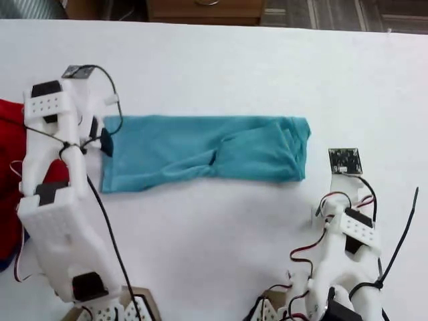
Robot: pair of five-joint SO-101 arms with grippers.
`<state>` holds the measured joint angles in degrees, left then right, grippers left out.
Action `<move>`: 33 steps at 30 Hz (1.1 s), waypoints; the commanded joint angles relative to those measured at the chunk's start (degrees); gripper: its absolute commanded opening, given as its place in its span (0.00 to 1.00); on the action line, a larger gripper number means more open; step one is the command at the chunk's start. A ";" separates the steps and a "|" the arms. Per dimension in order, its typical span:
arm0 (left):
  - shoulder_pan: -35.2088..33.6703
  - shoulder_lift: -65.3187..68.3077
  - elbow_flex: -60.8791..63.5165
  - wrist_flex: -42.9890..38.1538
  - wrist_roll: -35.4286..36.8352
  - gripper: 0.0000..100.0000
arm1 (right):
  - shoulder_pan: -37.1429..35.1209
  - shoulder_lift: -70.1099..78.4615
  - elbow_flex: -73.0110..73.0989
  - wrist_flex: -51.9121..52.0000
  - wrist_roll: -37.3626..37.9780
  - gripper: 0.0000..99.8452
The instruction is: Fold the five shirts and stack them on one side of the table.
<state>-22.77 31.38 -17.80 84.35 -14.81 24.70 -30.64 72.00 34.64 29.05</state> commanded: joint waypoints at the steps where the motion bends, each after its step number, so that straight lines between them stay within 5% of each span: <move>1: 1.41 0.62 -2.77 0.53 -0.09 0.24 | 0.40 -1.98 -0.26 -0.92 -0.18 0.02; 18: 2.46 15.56 -15.08 1.49 -0.26 0.24 | 0.40 -1.98 -0.26 -0.92 -0.18 0.02; 27: 2.46 26.37 -31.69 12.22 -0.70 0.24 | 0.40 -1.98 -0.26 -0.92 -0.18 0.02; 33: 0.88 33.14 -43.38 16.53 -3.43 0.02 | 0.40 -1.98 -0.26 -0.92 -0.18 0.02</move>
<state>-19.43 61.80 -55.78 100.44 -17.71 24.70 -30.64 72.00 34.64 29.05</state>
